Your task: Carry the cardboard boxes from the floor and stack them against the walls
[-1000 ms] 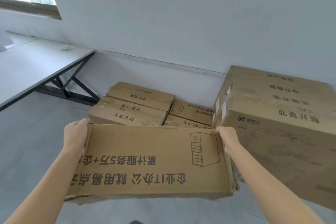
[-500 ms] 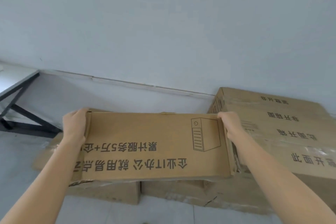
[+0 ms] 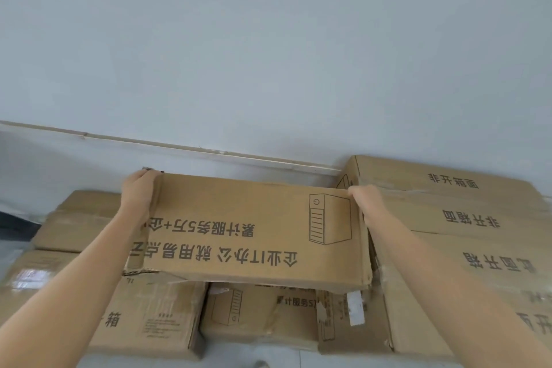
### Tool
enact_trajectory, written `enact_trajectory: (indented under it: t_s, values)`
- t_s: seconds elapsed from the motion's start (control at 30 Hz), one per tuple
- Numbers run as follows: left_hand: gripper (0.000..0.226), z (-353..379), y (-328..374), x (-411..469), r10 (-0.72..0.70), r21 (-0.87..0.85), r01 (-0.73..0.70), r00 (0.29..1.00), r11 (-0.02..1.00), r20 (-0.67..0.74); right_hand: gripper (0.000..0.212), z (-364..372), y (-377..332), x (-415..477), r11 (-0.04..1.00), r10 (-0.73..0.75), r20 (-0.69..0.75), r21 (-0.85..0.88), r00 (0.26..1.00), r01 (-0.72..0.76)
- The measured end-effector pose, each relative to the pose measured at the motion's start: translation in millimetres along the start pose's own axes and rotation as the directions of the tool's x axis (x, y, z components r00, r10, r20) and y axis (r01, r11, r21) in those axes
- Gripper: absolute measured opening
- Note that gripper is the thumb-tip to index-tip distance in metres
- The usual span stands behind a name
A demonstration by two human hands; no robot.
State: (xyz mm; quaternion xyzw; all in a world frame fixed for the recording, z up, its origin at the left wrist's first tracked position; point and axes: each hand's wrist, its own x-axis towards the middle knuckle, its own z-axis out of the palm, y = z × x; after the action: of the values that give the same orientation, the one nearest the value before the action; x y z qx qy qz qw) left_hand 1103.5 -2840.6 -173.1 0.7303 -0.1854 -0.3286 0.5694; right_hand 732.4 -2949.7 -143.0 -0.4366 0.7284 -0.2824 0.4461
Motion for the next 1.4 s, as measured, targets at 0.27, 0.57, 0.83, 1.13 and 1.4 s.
enact_trajectory:
  t_s: [0.27,0.57,0.83,1.13,1.4]
  values:
    - [0.003,57.1,3.3,53.6,0.067,0.063,-0.074,0.993,0.995,0.1,0.058,5.6,-6.4,74.6,0.997,-0.044,-0.064,-0.065,0.997,0.04]
    - [0.018,92.9,13.2,102.3,0.012,0.028,-0.014,0.997,1.0,0.081,0.022,18.4,-23.1,126.8,0.998,-0.055,-0.035,0.042,0.998,0.056]
    - [0.036,127.1,8.3,145.7,0.003,0.519,-0.092,0.985,0.85,0.17,0.024,26.8,-52.0,166.3,0.986,-0.069,0.081,0.16,0.994,0.055]
    - [0.092,153.4,7.2,148.0,-0.083,0.942,-0.192,0.971,0.277,0.223,0.088,63.0,8.1,114.5,0.4,-0.144,0.431,-0.798,0.891,0.451]
    - [0.06,164.5,-8.2,81.9,0.162,0.934,-0.271,0.958,0.231,0.237,0.086,59.9,15.1,124.8,0.474,-0.121,0.43,-0.767,0.895,0.432]
